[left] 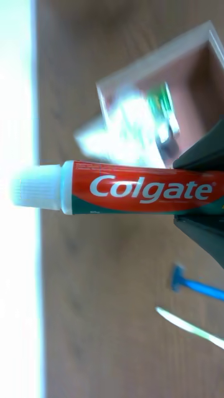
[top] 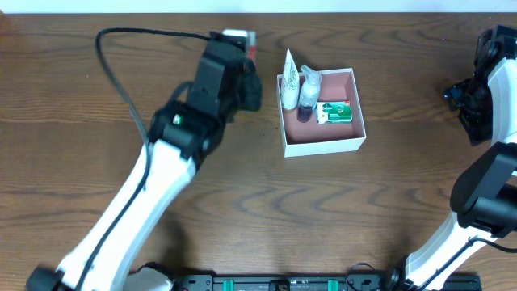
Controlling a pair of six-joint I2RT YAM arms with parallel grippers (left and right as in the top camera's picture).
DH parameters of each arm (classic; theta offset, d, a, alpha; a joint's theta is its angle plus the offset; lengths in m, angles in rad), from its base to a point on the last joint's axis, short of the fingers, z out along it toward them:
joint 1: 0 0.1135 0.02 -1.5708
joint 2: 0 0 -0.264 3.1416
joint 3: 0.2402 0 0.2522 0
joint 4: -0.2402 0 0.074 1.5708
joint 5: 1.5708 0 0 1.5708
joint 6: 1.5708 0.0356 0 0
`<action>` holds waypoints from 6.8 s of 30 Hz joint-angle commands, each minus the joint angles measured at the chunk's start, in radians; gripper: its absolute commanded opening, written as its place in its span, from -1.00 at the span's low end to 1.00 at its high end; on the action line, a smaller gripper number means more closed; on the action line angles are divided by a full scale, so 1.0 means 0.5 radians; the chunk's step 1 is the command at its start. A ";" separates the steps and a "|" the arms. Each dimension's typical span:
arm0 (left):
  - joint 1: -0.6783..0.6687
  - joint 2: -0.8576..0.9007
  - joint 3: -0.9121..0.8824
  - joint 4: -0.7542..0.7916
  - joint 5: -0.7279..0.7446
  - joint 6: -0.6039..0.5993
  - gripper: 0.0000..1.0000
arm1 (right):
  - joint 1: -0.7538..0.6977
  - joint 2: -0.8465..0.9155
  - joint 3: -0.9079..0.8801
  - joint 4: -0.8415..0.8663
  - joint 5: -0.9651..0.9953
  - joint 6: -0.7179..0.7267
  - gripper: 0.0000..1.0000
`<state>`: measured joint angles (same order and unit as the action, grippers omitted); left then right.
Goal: Pack container
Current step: 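Carry the Colgate tube over the box and release it inside, then withdraw the left gripper and move it to the blue razor, then lower the left gripper over the blue razor handle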
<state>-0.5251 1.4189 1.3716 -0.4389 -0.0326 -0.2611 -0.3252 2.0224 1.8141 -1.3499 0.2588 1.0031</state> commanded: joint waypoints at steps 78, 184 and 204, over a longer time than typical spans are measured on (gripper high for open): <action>-0.558 -0.155 0.029 -0.206 -0.755 0.085 0.96 | -0.005 0.011 0.004 -0.001 0.027 0.027 0.98; 0.560 1.233 -0.051 -0.406 0.150 0.499 0.82 | -0.004 0.011 0.004 0.000 0.027 0.027 0.98; 0.560 1.242 -0.053 -0.406 0.203 0.499 0.82 | -0.004 0.011 0.004 0.000 0.027 0.027 0.98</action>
<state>-0.2493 2.0235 1.3636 -0.6388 0.0563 -0.0212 -0.3252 2.0224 1.8114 -1.3487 0.2588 1.0035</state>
